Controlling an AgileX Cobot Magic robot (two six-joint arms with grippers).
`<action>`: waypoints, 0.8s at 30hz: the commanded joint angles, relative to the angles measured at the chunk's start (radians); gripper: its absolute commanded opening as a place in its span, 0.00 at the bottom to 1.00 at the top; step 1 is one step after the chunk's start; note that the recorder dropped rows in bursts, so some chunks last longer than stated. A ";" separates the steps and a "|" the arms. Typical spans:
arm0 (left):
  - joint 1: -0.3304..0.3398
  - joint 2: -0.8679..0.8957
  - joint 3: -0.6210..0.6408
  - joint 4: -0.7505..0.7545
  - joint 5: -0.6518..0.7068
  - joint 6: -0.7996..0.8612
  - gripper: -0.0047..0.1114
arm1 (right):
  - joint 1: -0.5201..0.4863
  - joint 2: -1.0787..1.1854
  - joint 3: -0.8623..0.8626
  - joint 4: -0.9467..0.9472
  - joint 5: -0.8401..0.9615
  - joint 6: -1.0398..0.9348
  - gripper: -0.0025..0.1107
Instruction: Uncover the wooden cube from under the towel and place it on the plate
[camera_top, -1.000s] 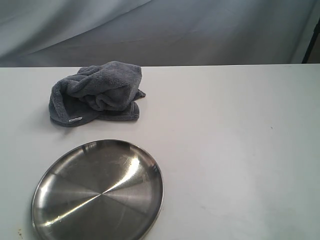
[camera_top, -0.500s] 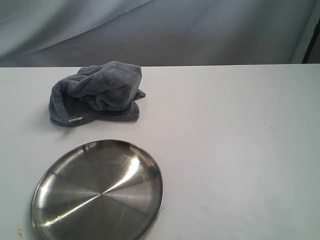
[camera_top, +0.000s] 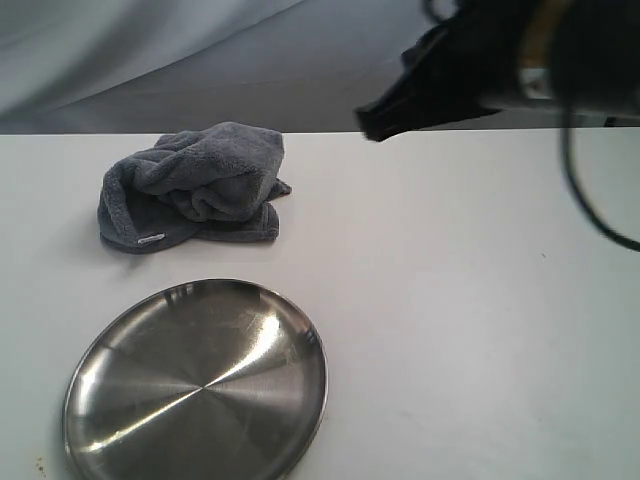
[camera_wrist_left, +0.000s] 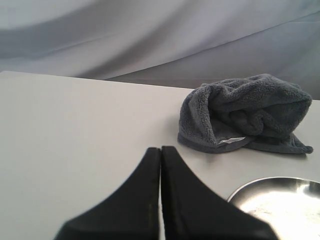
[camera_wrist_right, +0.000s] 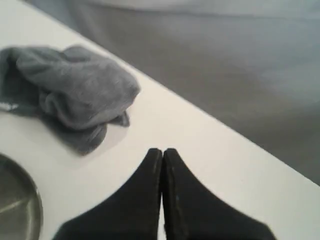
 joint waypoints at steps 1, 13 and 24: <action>0.002 -0.005 0.005 -0.008 -0.007 -0.005 0.06 | 0.043 0.231 -0.280 0.484 0.275 -0.499 0.02; 0.002 -0.005 0.005 -0.008 -0.007 -0.005 0.06 | 0.037 0.553 -0.713 0.935 0.304 -0.811 0.02; 0.002 -0.005 0.005 -0.008 -0.007 -0.005 0.06 | 0.037 0.694 -0.734 0.872 0.298 -0.846 0.02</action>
